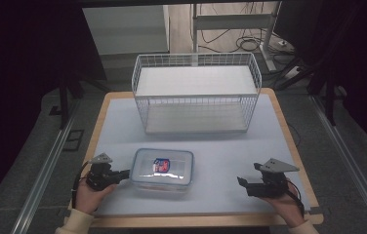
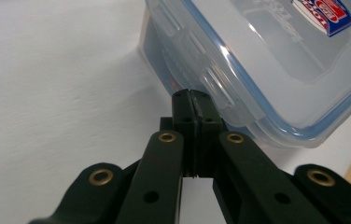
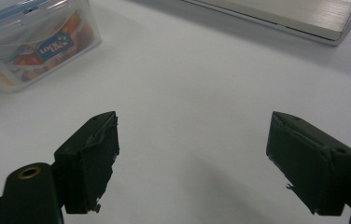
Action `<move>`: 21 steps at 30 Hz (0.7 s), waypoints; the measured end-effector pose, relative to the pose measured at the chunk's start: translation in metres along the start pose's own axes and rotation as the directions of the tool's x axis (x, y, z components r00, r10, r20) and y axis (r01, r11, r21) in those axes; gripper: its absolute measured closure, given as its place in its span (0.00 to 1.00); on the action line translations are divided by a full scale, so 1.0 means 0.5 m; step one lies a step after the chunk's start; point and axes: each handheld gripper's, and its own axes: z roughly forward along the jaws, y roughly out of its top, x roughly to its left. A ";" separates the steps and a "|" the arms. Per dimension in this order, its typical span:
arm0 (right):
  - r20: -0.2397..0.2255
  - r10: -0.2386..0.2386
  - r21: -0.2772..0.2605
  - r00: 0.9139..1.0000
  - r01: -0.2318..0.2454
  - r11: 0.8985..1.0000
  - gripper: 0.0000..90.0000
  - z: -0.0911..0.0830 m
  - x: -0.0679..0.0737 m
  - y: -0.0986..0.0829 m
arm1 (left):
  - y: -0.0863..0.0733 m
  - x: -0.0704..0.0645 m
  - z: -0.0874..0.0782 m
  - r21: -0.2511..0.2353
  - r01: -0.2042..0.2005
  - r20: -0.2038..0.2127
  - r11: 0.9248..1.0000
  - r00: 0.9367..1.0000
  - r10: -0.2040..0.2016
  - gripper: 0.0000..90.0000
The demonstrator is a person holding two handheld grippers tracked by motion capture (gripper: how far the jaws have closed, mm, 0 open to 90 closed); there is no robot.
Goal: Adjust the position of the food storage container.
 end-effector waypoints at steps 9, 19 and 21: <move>-0.009 -0.016 -0.005 1.000 0.016 1.000 0.20 0.004 0.002 0.000 | 0.011 -0.022 0.017 0.012 -0.004 0.013 1.000 1.000 0.004 1.00; -0.010 -0.011 0.007 1.000 0.012 1.000 0.20 0.009 0.003 -0.003 | 0.047 -0.059 0.061 0.041 -0.048 0.029 0.998 0.998 0.046 1.00; -0.009 -0.012 0.009 1.000 0.012 1.000 0.20 0.010 0.003 -0.003 | 0.055 -0.065 0.070 0.044 -0.051 0.031 0.998 0.998 0.049 1.00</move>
